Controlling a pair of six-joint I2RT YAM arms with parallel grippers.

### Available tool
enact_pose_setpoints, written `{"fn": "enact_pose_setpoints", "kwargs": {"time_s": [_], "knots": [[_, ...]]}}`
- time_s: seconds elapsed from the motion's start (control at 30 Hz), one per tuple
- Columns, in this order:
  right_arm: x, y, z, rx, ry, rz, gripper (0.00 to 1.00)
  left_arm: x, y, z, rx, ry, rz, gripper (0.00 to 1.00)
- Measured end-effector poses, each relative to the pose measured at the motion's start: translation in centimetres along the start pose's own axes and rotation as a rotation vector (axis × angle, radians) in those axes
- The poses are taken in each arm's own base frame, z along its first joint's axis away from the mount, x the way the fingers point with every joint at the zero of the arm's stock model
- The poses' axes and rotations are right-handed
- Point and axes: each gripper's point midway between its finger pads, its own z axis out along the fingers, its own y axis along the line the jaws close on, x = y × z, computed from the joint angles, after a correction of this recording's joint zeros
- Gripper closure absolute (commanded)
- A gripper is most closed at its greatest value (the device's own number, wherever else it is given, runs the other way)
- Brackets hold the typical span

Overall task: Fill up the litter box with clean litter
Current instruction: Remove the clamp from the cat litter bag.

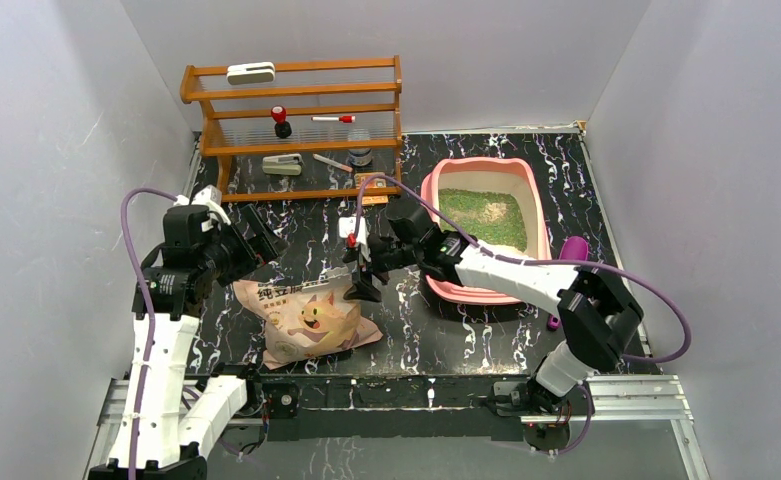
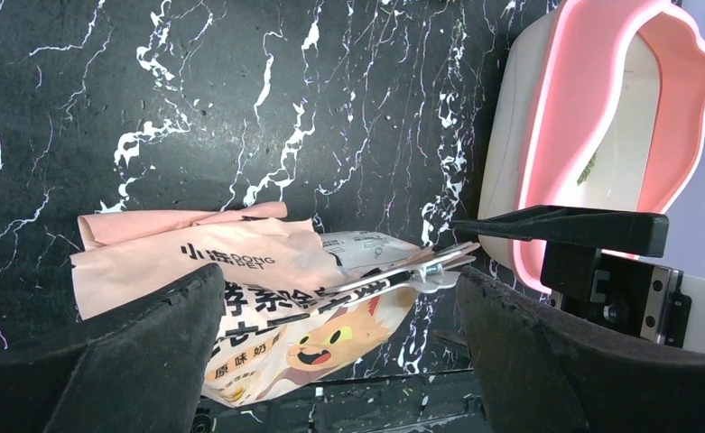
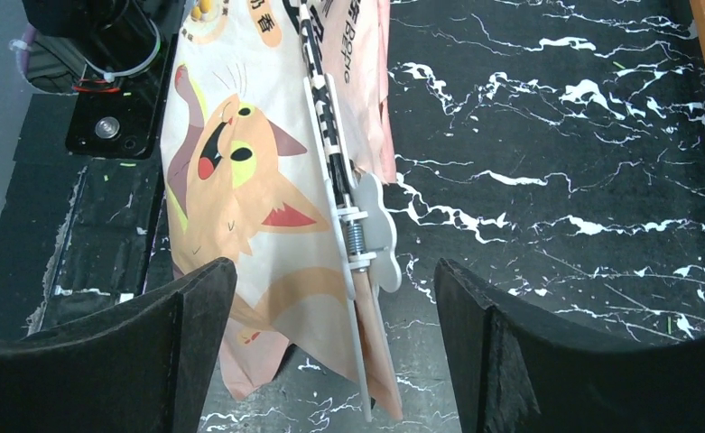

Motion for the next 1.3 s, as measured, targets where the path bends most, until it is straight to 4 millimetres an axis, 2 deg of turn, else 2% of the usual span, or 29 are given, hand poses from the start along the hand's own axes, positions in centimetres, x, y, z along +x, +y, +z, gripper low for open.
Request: {"fn": "enact_pose_setpoints", "kwargs": {"time_s": [0.3,0.5,0.67,0.73,0.93,1.0,1.23,1.3], "knots": [[-0.8,-0.7,1.5,-0.038,-0.008,0.027,0.39,0.3,0.1,0.2,0.003,0.014,-0.002,0.02],[-0.8,-0.6,1.7,-0.042,-0.006,0.058,0.41,0.4,0.1,0.2,0.002,0.016,0.007,0.02],[-0.8,-0.7,1.6,-0.037,-0.005,0.067,0.59,0.6,0.4,0.4,-0.006,0.032,0.022,0.01],[-0.8,-0.7,1.6,-0.035,-0.005,0.068,0.61,0.8,0.4,0.4,-0.007,0.046,0.025,0.02],[-0.9,-0.6,1.5,-0.042,-0.009,0.076,0.78,1.3,-0.2,0.5,0.029,0.077,0.025,0.02],[-0.9,-0.5,1.5,-0.048,-0.011,0.079,0.88,1.5,-0.5,0.5,0.047,0.088,0.024,0.02],[-1.2,-0.7,1.2,-0.031,-0.013,0.073,0.90,2.1,-1.2,0.6,0.093,0.132,0.032,0.02],[-1.7,-1.1,0.8,0.001,-0.015,0.063,0.95,2.1,-1.2,0.6,0.092,0.131,0.033,0.02]]}}
